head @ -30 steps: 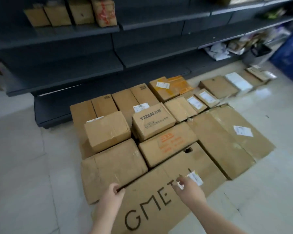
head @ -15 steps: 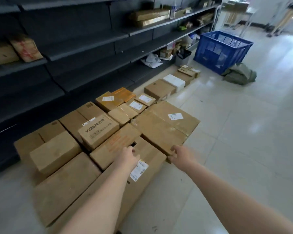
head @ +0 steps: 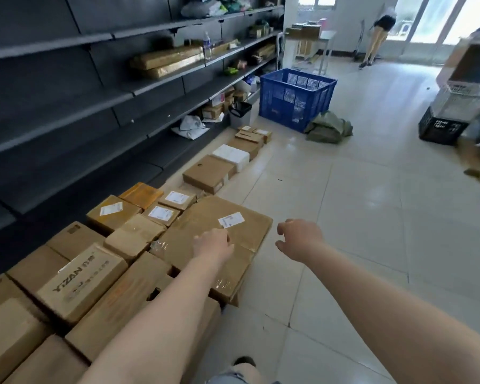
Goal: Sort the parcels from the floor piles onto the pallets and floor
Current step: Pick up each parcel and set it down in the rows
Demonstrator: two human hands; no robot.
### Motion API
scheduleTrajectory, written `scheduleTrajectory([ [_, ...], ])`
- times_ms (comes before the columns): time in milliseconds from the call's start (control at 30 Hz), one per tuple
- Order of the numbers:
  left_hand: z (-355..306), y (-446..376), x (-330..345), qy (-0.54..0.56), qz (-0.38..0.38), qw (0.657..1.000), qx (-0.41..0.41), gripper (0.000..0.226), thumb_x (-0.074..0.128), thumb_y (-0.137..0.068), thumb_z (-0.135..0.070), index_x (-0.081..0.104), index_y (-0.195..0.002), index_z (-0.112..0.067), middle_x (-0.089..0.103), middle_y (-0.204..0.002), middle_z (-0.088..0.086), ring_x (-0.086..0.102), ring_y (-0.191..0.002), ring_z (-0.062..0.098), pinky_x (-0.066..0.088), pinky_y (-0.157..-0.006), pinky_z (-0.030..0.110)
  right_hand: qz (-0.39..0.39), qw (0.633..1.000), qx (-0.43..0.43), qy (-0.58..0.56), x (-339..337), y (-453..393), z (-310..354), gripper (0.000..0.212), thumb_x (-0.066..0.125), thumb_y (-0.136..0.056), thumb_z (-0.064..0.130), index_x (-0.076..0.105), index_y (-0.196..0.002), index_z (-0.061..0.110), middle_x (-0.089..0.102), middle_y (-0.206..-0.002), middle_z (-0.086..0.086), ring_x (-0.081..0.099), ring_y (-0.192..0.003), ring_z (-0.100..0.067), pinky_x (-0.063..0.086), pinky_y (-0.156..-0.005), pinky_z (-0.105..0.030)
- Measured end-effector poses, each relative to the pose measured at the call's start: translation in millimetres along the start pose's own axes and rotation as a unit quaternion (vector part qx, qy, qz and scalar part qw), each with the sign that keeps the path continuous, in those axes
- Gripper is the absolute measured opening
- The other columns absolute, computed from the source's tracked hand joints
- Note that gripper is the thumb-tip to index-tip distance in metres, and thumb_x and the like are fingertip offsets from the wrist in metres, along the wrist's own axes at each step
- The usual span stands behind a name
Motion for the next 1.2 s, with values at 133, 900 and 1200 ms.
scheduleTrajectory([
  [133,-39,-78,-22,-0.02,0.0,0.999,0.045,0.027,0.047,-0.095,-0.031,0.059,-0.118,-0.022,0.061,-0.122,0.001,0.055,-0.115,0.023,0.037,-0.098,0.035,-0.013,0.999,-0.01,0.032,-21,-58,-36,0.034,0.043,-0.096,0.035,0.057,-0.122,0.02,0.058,-0.123,0.001,0.053,-0.115,-0.022,0.044,-0.088,-0.034],
  [900,-370,-519,-138,-0.076,-0.064,0.993,0.069,0.029,0.045,-0.091,-0.03,0.061,-0.115,-0.024,0.062,-0.117,-0.001,0.057,-0.107,0.021,0.035,-0.078,0.03,-0.079,0.992,-0.062,0.071,-171,-467,-407,0.03,0.048,-0.094,0.032,0.058,-0.118,0.016,0.059,-0.117,-0.003,0.054,-0.108,-0.024,0.038,-0.083,-0.032],
  [1200,-369,-686,-148,-0.037,-0.042,0.998,-0.006,0.022,0.046,-0.091,-0.029,0.059,-0.108,-0.022,0.063,-0.112,0.001,0.058,-0.105,0.022,0.034,-0.076,0.03,-0.046,0.988,-0.121,0.081,-179,-664,-427,0.032,0.048,-0.095,0.035,0.057,-0.118,0.016,0.059,-0.115,-0.002,0.055,-0.105,-0.023,0.045,-0.081,-0.033],
])
Point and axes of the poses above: each hand's wrist, its own y-axis away from the middle knuckle, its own x-axis out of the palm, z = x × y, the point moved 2 cm from there along -y, towards the middle knuckle
